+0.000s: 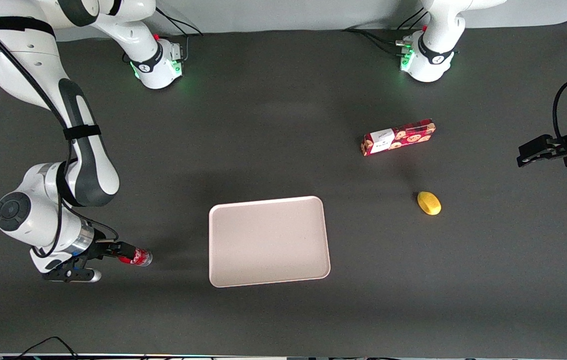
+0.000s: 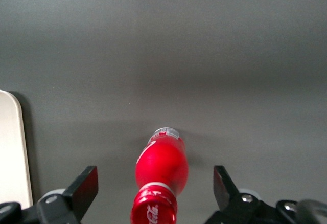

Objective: Place coke bottle on tray
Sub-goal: 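Close the right gripper around the bottle's body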

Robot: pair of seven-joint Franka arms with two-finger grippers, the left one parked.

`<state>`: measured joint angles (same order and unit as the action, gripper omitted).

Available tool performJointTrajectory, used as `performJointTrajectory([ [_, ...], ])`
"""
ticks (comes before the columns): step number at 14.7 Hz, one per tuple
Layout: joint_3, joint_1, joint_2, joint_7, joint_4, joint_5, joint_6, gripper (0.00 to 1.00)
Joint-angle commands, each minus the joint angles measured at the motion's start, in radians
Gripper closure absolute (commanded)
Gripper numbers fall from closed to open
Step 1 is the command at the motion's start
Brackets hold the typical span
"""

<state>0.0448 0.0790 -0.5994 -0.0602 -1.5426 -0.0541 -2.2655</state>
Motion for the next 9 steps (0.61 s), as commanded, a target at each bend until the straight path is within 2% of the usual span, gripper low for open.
performJointTrajectory([
  [1, -0.006, -0.002, -0.014, 0.031, 0.018, -0.027, 0.003, 0.00],
  [4, -0.006, -0.007, -0.014, 0.033, 0.012, -0.029, 0.006, 0.00],
  [5, -0.006, -0.007, -0.014, 0.034, 0.010, -0.029, 0.006, 0.04],
  [9, -0.006, -0.013, -0.014, 0.117, 0.007, -0.033, 0.011, 0.42],
])
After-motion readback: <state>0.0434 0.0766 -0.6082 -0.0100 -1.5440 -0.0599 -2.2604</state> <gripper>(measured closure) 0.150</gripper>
